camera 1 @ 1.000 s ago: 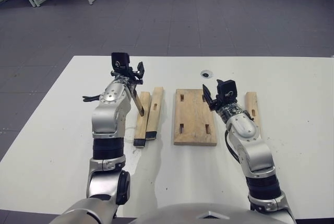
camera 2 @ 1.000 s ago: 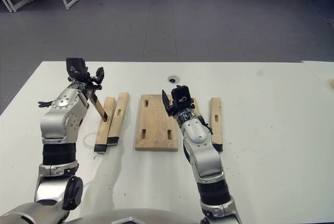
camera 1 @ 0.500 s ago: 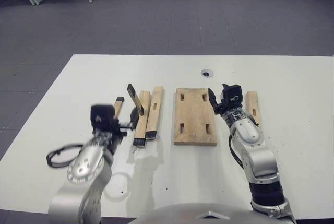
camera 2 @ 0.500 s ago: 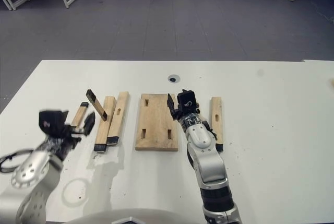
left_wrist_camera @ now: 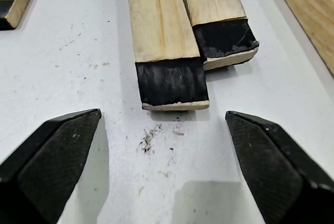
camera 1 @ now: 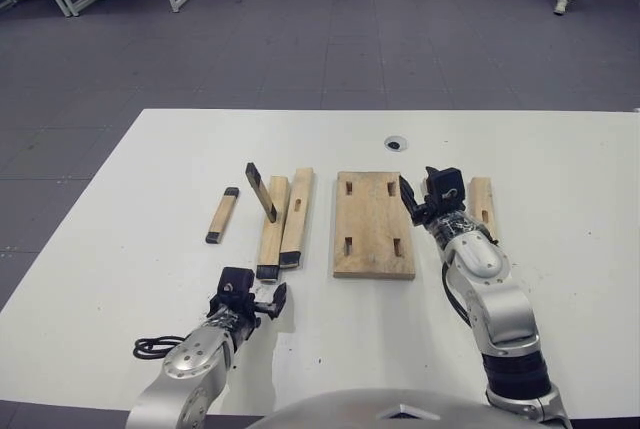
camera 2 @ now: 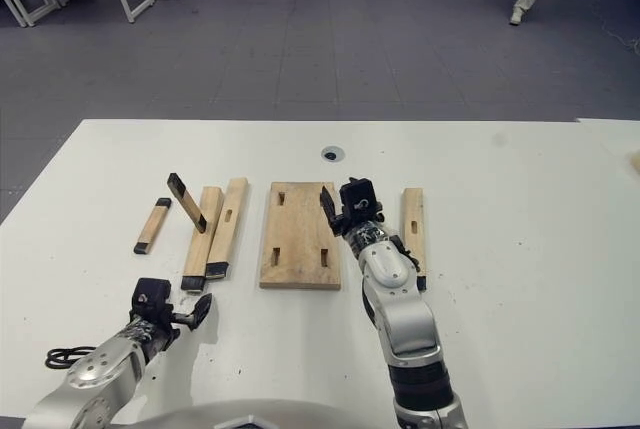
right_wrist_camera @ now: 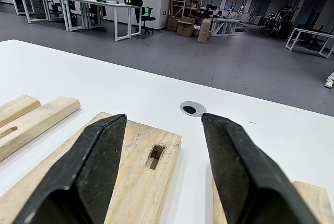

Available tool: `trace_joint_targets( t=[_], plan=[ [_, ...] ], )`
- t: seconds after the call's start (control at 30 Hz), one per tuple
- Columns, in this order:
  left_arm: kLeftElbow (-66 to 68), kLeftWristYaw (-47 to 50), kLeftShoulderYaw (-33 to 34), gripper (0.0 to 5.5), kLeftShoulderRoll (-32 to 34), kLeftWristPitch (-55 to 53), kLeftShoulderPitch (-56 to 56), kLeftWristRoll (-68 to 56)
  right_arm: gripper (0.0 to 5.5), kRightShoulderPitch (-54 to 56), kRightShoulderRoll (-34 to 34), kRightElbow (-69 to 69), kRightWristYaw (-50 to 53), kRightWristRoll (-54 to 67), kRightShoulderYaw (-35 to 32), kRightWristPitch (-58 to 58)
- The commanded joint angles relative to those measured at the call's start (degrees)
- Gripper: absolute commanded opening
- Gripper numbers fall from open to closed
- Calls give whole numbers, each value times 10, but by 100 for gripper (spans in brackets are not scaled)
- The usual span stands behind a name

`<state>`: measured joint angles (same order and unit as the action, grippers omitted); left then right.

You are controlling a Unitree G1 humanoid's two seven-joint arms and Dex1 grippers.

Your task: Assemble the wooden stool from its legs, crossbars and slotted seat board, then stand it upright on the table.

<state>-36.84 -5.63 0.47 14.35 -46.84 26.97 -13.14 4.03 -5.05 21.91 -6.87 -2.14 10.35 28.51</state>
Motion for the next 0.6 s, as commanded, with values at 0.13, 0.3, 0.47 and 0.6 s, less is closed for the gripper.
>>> trace_joint_targets(
  t=[0.13, 0.3, 0.47, 0.6],
  plan=[
    [110, 37, 25, 398, -45, -19, -42, 11, 263, 21, -1, 12, -7, 2, -2, 24],
    [127, 12, 14, 309, -39, 2, -35, 12, 263, 20, 0, 16, -8, 1, 1, 27],
    [145, -6, -2, 229, -36, 45, -39, 15, 263, 22, 1, 13, -6, 3, -6, 33],
    [155, -26, 2, 203, -45, 107, -68, 7, 263, 31, -1, 5, -4, 15, -38, 51]
  ],
)
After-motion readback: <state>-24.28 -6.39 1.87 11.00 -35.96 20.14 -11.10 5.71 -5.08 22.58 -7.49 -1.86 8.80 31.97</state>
